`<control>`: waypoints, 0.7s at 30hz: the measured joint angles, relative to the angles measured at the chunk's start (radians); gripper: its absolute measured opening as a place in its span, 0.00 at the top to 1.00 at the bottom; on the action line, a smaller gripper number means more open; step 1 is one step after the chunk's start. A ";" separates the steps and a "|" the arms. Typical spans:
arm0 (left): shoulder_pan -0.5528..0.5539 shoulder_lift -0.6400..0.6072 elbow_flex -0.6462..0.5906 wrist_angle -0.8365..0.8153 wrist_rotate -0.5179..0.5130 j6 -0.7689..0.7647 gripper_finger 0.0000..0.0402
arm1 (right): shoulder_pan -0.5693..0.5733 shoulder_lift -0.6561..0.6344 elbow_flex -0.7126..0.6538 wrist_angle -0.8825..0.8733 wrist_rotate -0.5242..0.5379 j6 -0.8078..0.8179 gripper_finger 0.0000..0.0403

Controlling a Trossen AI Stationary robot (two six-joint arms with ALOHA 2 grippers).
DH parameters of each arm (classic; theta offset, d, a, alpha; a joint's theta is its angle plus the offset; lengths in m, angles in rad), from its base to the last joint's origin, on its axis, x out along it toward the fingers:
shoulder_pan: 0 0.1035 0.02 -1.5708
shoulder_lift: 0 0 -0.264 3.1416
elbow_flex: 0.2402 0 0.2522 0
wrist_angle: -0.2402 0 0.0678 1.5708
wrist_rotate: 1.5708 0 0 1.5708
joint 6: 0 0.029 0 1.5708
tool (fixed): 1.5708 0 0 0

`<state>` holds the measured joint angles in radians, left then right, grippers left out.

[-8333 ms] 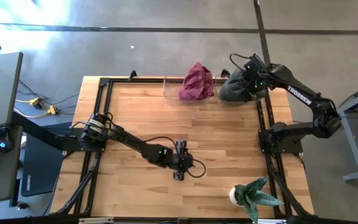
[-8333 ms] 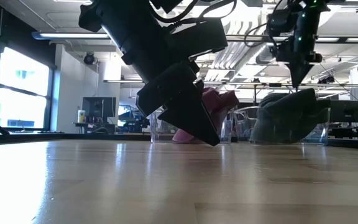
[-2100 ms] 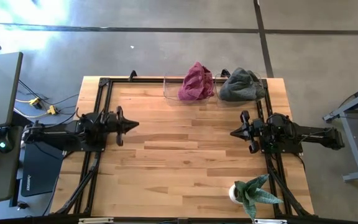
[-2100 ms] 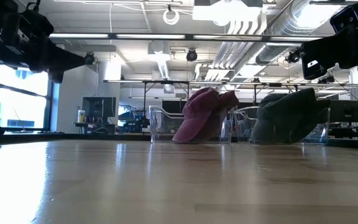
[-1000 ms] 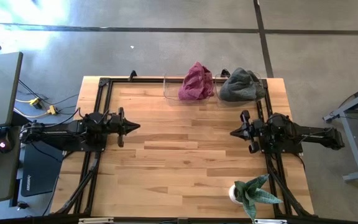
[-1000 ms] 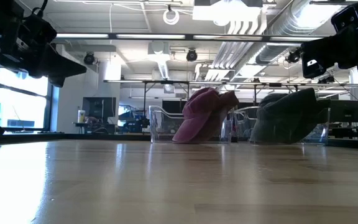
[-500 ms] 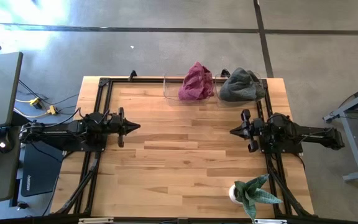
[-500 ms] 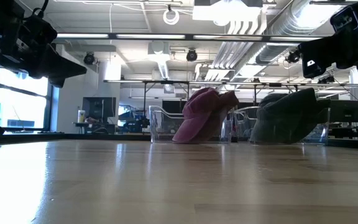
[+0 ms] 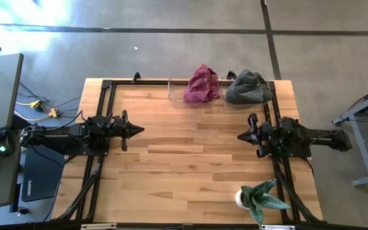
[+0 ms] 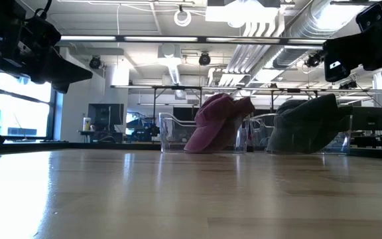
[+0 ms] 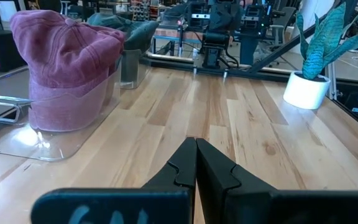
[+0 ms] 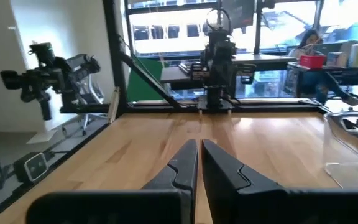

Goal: Pick & Place hat
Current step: Return to Home Position

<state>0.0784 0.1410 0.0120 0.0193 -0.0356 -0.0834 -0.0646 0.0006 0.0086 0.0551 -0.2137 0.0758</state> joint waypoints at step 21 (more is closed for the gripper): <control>0.000 0.000 0.000 0.000 0.000 0.000 1.00 | 0.027 0.000 0.000 -0.031 0.167 0.011 0.96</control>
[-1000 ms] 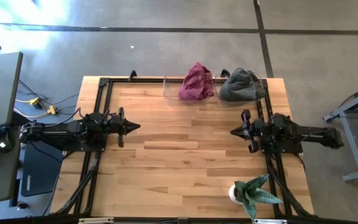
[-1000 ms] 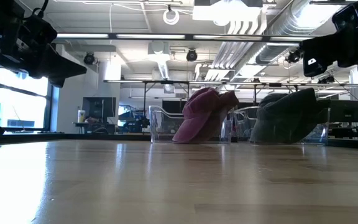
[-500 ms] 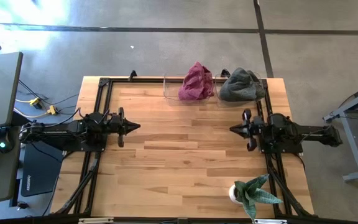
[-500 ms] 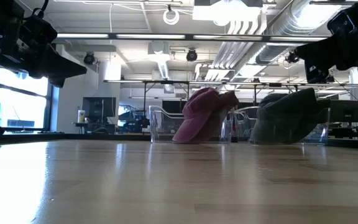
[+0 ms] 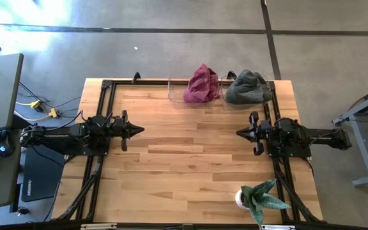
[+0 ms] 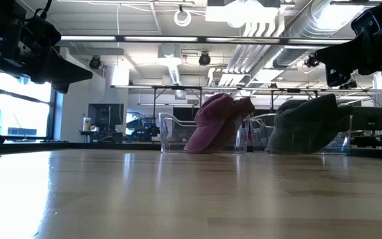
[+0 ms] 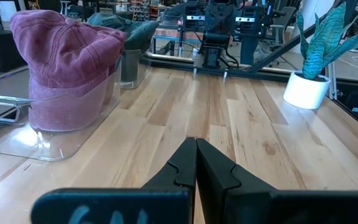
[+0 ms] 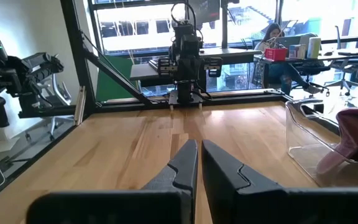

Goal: Pick & Place hat
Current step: Return to Home Position

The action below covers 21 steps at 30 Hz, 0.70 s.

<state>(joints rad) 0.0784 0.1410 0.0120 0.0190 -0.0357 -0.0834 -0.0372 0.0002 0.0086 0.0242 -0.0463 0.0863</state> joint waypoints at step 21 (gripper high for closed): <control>0.000 0.000 0.000 0.000 0.000 0.000 1.00 | 0.000 0.007 0.000 0.001 -0.001 0.001 0.95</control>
